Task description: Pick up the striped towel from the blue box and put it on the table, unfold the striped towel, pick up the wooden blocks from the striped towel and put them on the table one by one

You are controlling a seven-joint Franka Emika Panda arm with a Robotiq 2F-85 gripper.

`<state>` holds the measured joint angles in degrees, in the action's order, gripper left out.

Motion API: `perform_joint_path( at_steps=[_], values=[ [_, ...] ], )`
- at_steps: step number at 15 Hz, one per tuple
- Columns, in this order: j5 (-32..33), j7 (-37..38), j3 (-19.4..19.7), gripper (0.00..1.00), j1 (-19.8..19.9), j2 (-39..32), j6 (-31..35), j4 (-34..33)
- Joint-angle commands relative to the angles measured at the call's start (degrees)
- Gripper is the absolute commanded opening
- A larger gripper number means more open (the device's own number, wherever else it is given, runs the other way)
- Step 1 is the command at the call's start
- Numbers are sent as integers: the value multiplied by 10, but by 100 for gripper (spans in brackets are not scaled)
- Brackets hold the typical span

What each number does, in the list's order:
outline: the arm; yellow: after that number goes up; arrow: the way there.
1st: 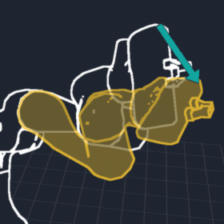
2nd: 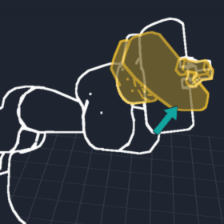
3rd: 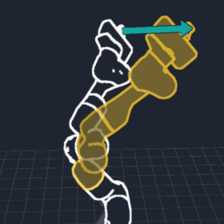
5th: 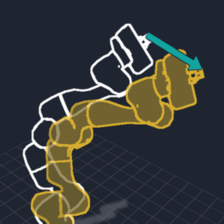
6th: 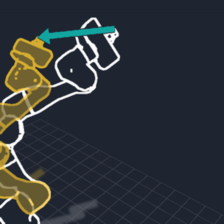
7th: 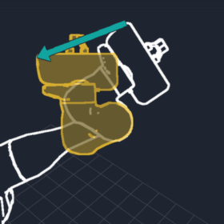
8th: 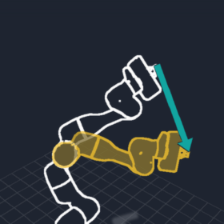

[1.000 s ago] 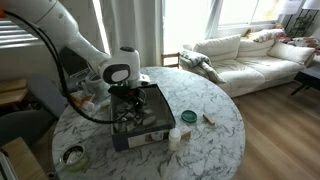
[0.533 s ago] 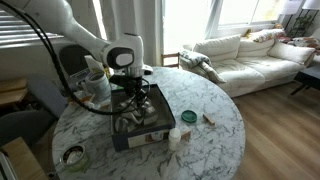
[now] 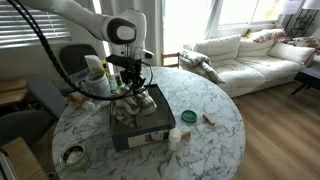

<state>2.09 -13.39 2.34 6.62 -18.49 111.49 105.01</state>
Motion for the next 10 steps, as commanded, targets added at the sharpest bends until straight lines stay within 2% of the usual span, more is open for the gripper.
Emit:
perform_joint_path(
  at_steps=[1, 4, 7, 10],
  values=[
    [10, 5, 2, 16, -6, 30, -74, -23],
    [1, 14, 0, 16, -10, 72, -124, -22],
    [-6, 13, -1, 16, -14, 130, -137, 1],
    [-54, 7, -5, 16, -19, 166, -214, 15]
  ],
)
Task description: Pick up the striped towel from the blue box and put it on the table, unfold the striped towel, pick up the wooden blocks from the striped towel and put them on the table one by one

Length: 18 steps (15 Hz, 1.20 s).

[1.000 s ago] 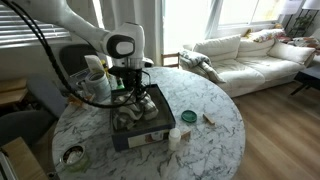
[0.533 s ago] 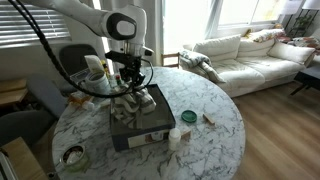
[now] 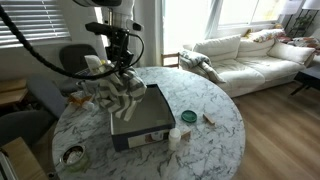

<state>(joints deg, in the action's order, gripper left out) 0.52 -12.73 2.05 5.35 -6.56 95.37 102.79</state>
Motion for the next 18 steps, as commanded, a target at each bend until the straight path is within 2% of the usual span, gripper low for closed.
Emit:
perform_joint_path(
  at_steps=[1, 5, 8, 9, 11, 17, 18],
  values=[
    [-57, -2, -4, 16, -10, 58, -76, 44],
    [-138, -30, -15, 16, -29, 83, -160, 82],
    [-189, -35, -25, 16, -46, 78, -184, 121],
    [-195, -30, -29, 16, -51, 76, -168, 143],
    [-179, -14, -41, 16, -66, 72, -106, 186],
    [-145, 14, -63, 16, -91, 56, 157, 319],
    [-141, 36, -63, 16, -93, 51, 190, 335]
  ],
)
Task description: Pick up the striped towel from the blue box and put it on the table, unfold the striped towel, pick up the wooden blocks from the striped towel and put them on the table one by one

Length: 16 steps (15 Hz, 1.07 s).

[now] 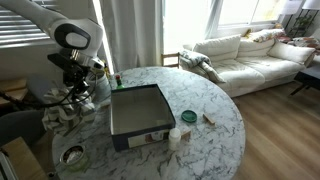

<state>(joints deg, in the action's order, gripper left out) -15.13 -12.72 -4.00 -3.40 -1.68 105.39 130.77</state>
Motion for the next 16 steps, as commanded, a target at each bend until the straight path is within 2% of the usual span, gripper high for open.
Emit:
perform_joint_path(
  at_steps=[1, 6, 11, 12, 13, 16],
  values=[
    [11, 45, -2, 16, -6, -4, 118, 69],
    [53, 114, -4, 16, -11, -24, 245, 136],
    [107, 243, 2, 16, -19, -59, 370, 175],
    [111, 265, 3, 66, -20, -60, 385, 178],
    [103, 272, 3, 66, -18, -55, 380, 175],
    [102, 319, 9, 87, -15, -26, 321, 160]
  ],
)
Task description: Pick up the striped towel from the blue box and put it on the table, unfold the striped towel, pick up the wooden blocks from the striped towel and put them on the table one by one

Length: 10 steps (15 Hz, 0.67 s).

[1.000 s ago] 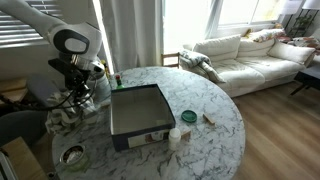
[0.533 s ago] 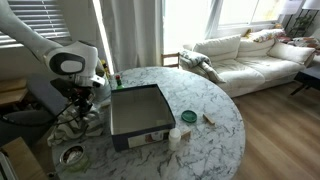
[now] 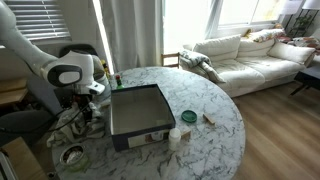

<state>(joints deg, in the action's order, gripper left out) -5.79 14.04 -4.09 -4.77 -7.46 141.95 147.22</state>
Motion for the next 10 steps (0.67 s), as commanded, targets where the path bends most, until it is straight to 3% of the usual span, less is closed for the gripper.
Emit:
perform_joint_path(
  at_steps=[1, 6, 7, 10],
  values=[
    [7, 68, 12, 95, -1, 41, -68, -10],
    [-12, 183, 14, 100, 7, 72, -241, -54],
    [-3, 147, 10, 100, 6, 58, -194, -48],
    [-3, 151, 10, 100, 6, 62, -204, -53]
  ],
)
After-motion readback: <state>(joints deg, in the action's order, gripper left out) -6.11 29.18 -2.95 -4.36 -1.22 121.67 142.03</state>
